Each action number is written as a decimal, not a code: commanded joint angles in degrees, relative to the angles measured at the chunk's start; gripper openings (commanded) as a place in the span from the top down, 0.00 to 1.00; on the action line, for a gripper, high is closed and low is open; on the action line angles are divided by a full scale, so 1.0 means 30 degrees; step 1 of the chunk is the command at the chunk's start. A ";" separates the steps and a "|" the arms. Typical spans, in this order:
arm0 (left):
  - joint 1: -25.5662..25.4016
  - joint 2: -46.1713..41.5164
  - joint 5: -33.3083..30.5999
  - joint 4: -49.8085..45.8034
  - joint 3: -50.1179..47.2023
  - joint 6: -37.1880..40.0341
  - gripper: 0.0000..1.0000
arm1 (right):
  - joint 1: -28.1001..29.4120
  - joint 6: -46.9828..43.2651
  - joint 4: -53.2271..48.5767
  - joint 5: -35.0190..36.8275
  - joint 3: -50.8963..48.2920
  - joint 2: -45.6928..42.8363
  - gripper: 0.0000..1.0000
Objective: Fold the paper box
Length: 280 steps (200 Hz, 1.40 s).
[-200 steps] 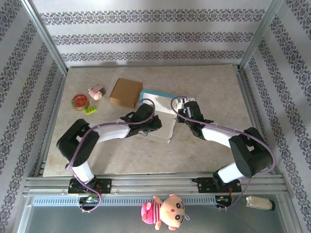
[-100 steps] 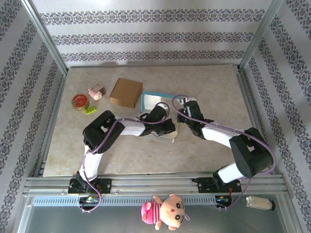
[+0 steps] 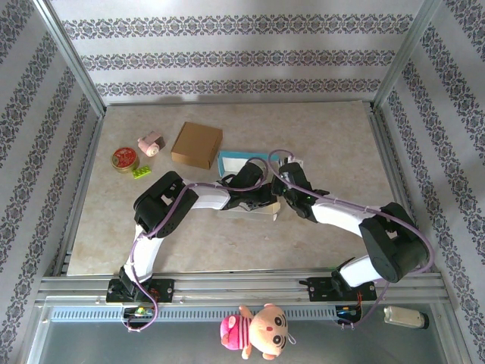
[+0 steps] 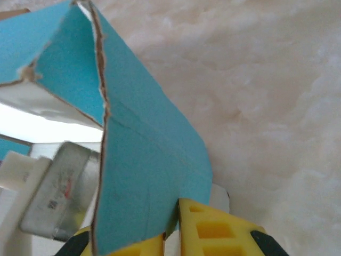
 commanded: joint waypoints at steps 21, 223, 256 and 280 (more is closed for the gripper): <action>-0.0231 -0.1455 -0.1359 -0.0109 -0.0644 0.0263 0.99 | 0.0411 0.0350 0.1281 0.1427 -0.1614 0.0798 0.88; 0.0446 -0.5103 -0.6875 -0.7934 -0.2585 0.4306 0.83 | -0.3021 -0.4767 -0.2063 -0.1271 0.0522 -0.2114 0.23; 0.0446 -0.4570 -0.6541 -0.7529 -0.2571 0.4090 0.84 | -0.3155 -0.5367 -0.1448 -0.2618 0.1857 -0.0130 0.38; 0.0446 -0.4360 -0.6382 -0.7197 -0.2593 0.3899 0.84 | -0.3156 -0.4867 -0.1282 -0.2551 0.2234 0.0842 0.54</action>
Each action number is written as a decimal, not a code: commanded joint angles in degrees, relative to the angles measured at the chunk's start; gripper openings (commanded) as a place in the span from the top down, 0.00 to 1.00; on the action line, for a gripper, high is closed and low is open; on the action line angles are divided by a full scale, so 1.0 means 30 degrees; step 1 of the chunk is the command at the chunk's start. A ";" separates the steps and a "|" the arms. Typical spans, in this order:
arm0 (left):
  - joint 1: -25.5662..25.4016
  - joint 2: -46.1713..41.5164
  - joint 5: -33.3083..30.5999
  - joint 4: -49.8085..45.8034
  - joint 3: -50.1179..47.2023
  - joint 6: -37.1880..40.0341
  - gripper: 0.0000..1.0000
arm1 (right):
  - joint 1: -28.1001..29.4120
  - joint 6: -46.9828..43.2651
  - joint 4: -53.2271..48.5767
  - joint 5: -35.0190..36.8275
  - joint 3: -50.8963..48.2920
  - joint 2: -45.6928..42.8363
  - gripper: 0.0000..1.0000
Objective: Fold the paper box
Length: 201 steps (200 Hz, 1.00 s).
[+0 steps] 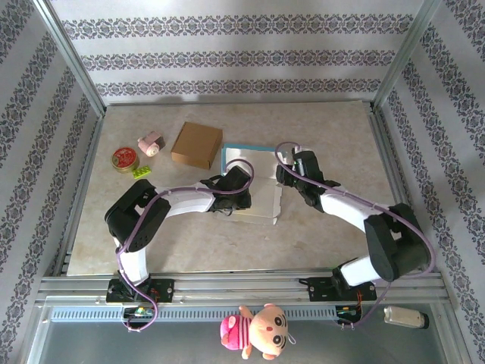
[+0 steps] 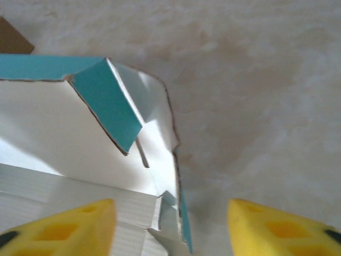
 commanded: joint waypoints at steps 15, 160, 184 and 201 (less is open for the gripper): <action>0.0162 0.0506 0.0437 0.0490 -0.0116 -0.0103 0.84 | 0.0000 0.0510 0.0164 -0.0546 0.0527 0.0904 0.60; 0.0151 0.2191 0.0386 0.1361 0.0444 0.0056 0.88 | 0.0796 0.2234 -0.3814 -0.0118 0.2835 0.0370 0.99; 0.0162 0.2103 0.0642 0.1625 0.0568 -0.0053 0.88 | 0.1602 0.2714 -0.3166 0.0370 0.2241 0.0473 0.98; 0.0150 0.2103 0.0754 0.1755 0.0729 -0.0128 0.88 | 0.2389 0.3344 -0.2659 0.1924 0.1602 0.0488 0.97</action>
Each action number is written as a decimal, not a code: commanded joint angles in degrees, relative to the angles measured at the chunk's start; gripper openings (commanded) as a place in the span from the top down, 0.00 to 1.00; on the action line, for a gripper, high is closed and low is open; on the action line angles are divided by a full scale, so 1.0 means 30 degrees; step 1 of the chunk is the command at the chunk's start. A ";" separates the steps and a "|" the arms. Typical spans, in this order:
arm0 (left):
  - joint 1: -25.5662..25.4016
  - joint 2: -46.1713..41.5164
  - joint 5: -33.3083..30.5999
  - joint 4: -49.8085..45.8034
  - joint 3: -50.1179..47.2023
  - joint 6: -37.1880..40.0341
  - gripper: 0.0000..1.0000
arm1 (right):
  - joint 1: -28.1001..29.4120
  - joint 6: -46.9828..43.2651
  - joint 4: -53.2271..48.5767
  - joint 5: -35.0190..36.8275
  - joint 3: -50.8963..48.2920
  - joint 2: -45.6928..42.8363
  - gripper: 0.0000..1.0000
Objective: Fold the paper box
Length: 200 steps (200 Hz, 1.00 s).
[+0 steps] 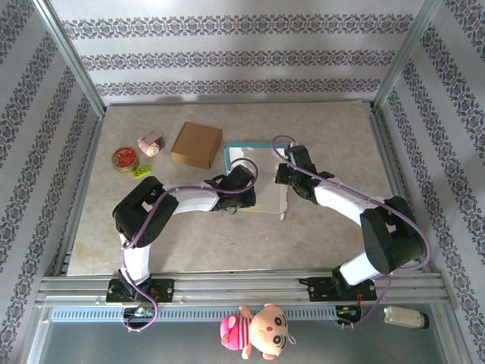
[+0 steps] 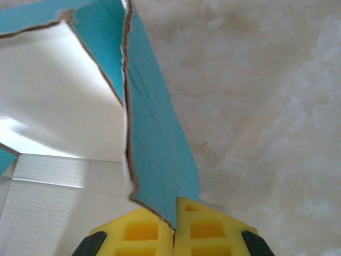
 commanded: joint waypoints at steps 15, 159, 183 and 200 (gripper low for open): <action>0.0155 0.0866 0.0375 -0.0187 0.0362 -0.0235 0.88 | 0.1565 0.2144 0.0723 0.1759 -0.1124 -0.0427 0.97; 0.0155 -0.3049 -0.0787 -0.0369 -0.0228 -0.0331 0.64 | 0.2774 0.3816 0.4996 0.3863 -0.4996 0.1359 1.00; 0.0377 -0.5458 -0.2370 -0.1362 -0.0608 -0.0784 0.57 | 0.2763 0.3586 0.4993 0.3910 -0.4907 0.1244 1.00; 0.0965 -0.7321 -0.3594 -0.2171 -0.0960 -0.1479 0.52 | 0.2774 0.3512 0.4961 0.3878 -0.4834 0.1271 1.00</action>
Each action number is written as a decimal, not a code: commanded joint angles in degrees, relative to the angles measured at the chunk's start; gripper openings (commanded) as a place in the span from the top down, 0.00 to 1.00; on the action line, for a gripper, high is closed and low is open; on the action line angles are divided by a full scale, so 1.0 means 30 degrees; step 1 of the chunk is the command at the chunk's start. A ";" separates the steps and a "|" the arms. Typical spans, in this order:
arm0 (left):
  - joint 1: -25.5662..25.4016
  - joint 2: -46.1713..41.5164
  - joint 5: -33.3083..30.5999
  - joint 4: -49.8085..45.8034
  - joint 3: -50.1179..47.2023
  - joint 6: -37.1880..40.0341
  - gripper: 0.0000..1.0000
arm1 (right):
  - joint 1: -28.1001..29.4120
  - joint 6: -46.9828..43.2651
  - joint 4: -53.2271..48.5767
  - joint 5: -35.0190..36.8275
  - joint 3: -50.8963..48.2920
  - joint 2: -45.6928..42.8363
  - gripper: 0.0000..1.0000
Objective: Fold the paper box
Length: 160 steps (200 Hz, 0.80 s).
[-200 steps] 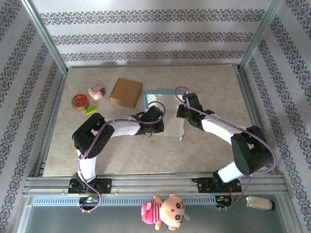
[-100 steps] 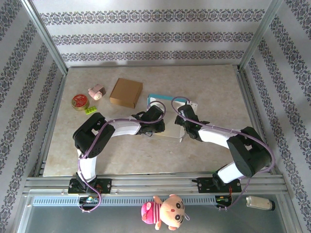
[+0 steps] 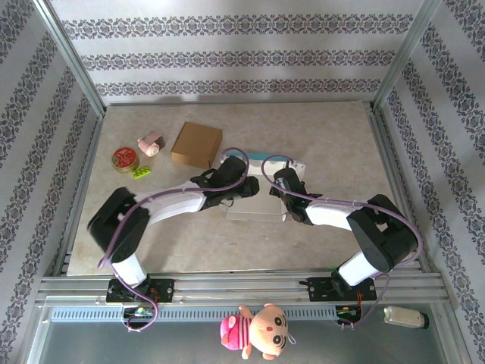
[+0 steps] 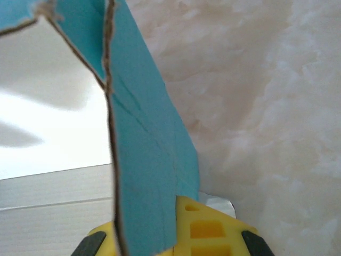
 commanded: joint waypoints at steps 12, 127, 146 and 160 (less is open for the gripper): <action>0.1466 -0.3605 -0.2834 -0.2020 -0.0436 -0.0987 0.46 | 0.0282 -0.0057 -0.1476 -0.0821 -0.0521 0.0590 1.00; 0.6393 0.2212 0.4961 -0.3167 0.4680 0.0856 0.23 | 0.0311 -0.0915 -0.1335 -0.1539 -0.0400 0.0680 1.00; 0.6357 0.2779 0.5656 -0.2268 0.4469 0.0263 0.25 | 0.0310 -0.0957 -0.1341 -0.1555 -0.0403 0.0767 1.00; 0.6359 0.2887 0.5756 -0.1820 0.4090 -0.0055 0.33 | 0.0309 -0.1004 -0.1349 -0.1540 -0.0352 0.0782 1.00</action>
